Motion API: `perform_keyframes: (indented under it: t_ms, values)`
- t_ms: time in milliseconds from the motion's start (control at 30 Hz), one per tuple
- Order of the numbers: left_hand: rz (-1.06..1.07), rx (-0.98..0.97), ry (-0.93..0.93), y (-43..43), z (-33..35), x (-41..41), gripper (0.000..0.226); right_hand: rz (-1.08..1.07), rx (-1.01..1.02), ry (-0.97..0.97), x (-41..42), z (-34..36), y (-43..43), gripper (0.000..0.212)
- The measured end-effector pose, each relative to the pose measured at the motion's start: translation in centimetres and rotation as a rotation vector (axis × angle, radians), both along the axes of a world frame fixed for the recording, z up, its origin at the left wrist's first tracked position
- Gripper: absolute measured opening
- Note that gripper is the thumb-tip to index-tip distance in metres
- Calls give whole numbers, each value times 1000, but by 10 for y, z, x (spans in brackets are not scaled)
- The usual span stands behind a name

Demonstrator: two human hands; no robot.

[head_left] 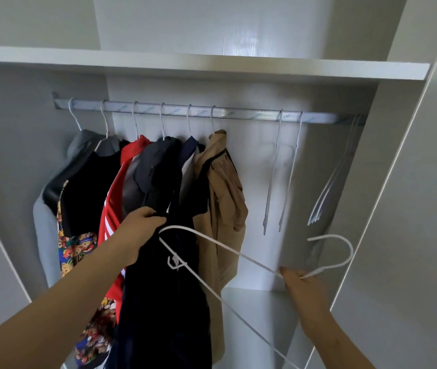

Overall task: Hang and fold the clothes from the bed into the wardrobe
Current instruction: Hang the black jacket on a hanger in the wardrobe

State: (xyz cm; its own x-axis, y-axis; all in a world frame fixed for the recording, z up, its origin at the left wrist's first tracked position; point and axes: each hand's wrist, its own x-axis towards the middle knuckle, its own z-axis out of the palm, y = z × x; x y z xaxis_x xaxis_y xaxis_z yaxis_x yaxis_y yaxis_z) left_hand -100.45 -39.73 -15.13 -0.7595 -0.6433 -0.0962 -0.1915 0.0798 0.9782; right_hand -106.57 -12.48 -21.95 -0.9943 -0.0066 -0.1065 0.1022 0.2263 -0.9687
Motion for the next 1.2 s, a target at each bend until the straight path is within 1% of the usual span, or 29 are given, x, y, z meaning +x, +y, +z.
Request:
perform_keyframes:
  t_ms: [133,200,267,300,400,467,500,533,567,600,633,667,700,733,767,800,833,900,967,1000,1067,1133,1200]
  values:
    - [2,-522,-42,11,-9,2,13,40,16,-7,4,-2,-2,47]
    - [-28,-766,-39,25,-12,2,7,76,40,-15,8,-3,-9,48]
    - [-67,-960,-49,42,-17,1,15,112,56,-9,11,-5,-17,49]
    - [-89,-1005,-46,51,-20,2,18,132,66,-2,13,-6,-21,50]
    - [-204,-1020,-14,74,-31,5,20,185,117,25,18,-8,-30,58]
    - [-322,-950,15,92,-38,8,17,212,119,30,24,-7,-36,57]
    - [-371,-864,41,101,-40,10,14,214,101,25,27,-7,-38,56]
    - [-401,-727,75,109,-41,11,10,210,76,13,30,-7,-39,54]
    - [-425,-578,106,116,-40,12,11,198,42,-8,32,-8,-39,51]
    - [-444,-494,143,119,-40,13,14,188,-2,-30,34,-8,-38,48]
    - [-485,-486,171,120,-39,14,14,174,-46,-44,35,-7,-35,46]
    - [-530,-610,180,118,-38,14,10,153,-69,-41,35,-7,-32,44]
    - [-554,-834,181,114,-39,12,11,130,-69,-28,34,-6,-29,42]
    - [-551,-1093,187,109,-41,11,22,108,-61,-16,33,-6,-27,42]
    - [-556,-1312,173,102,-44,10,33,90,-61,-8,32,-6,-24,42]
    - [-558,-1434,127,96,-47,9,42,83,-60,1,33,-6,-22,43]
    - [-565,-1488,73,92,-49,9,48,89,-44,16,33,-5,-21,44]
    - [-595,-1479,73,90,-51,11,53,103,22,63,33,-2,-19,49]
    - [-544,-1435,172,94,-55,13,43,85,47,159,32,3,-17,51]
    - [-495,-1393,201,97,-54,15,38,69,43,215,32,7,-16,47]
    - [-416,-1295,184,101,-53,17,33,43,13,337,32,10,-17,34]
    - [-360,-1200,96,100,-52,17,30,-9,-22,478,36,9,-18,19]
    - [-309,-1129,34,97,-51,16,30,-70,-24,618,41,4,-19,26]
